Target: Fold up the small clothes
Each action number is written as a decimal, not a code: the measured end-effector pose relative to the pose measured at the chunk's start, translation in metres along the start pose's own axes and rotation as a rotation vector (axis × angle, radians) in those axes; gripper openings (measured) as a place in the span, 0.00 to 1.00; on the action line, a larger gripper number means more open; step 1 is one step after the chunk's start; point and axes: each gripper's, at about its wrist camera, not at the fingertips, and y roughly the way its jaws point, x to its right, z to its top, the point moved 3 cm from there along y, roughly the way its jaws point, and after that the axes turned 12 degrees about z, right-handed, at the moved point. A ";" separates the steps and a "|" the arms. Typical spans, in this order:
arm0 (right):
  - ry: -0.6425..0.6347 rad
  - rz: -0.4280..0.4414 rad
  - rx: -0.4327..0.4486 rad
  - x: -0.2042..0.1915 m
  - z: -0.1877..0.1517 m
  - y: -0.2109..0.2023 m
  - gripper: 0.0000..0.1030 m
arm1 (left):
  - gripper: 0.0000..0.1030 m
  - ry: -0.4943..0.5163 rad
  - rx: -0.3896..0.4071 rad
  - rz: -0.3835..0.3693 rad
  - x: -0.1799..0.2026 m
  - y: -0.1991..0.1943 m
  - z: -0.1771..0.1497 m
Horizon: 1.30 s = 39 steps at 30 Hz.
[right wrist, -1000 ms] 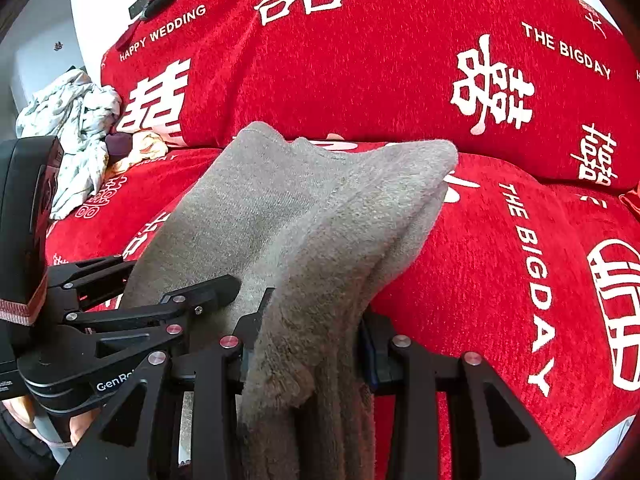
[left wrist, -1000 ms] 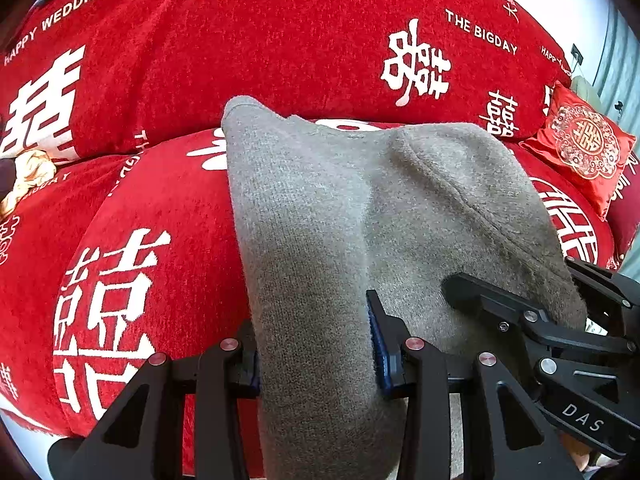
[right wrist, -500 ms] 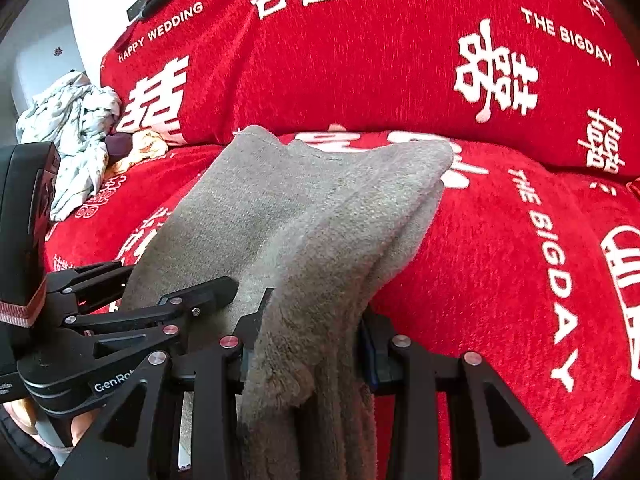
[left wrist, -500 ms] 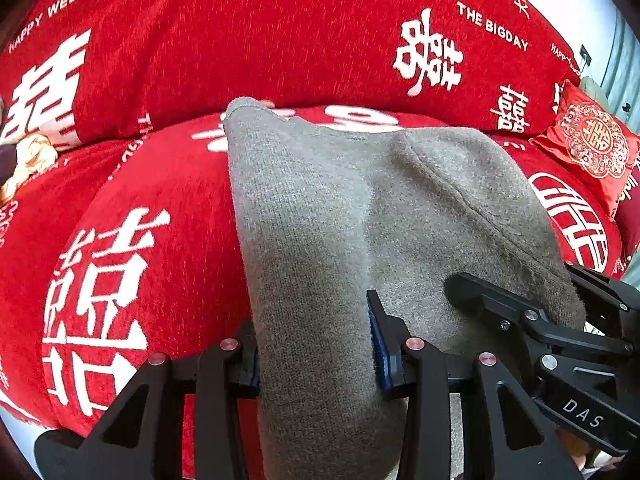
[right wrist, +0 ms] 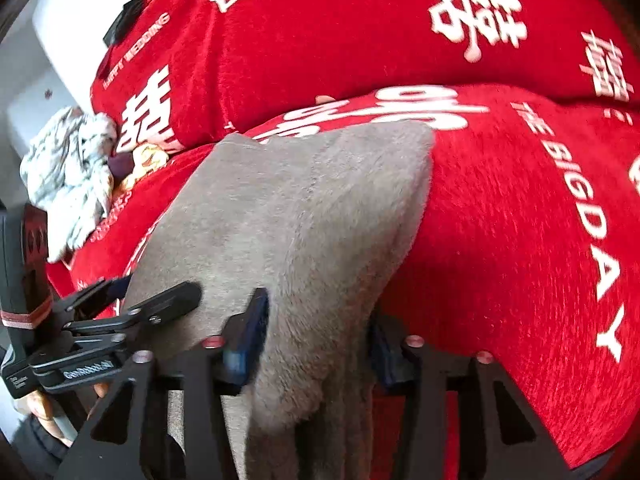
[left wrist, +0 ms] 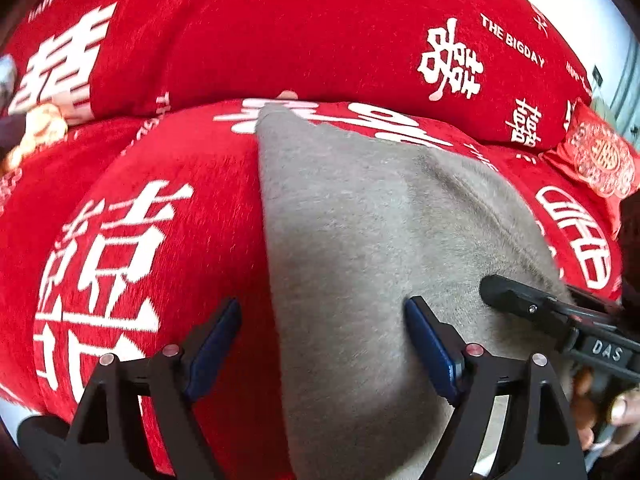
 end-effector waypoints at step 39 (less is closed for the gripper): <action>-0.391 -0.052 -0.004 -0.064 -0.059 -0.028 0.58 | 0.97 0.158 0.129 0.304 0.014 -0.046 -0.030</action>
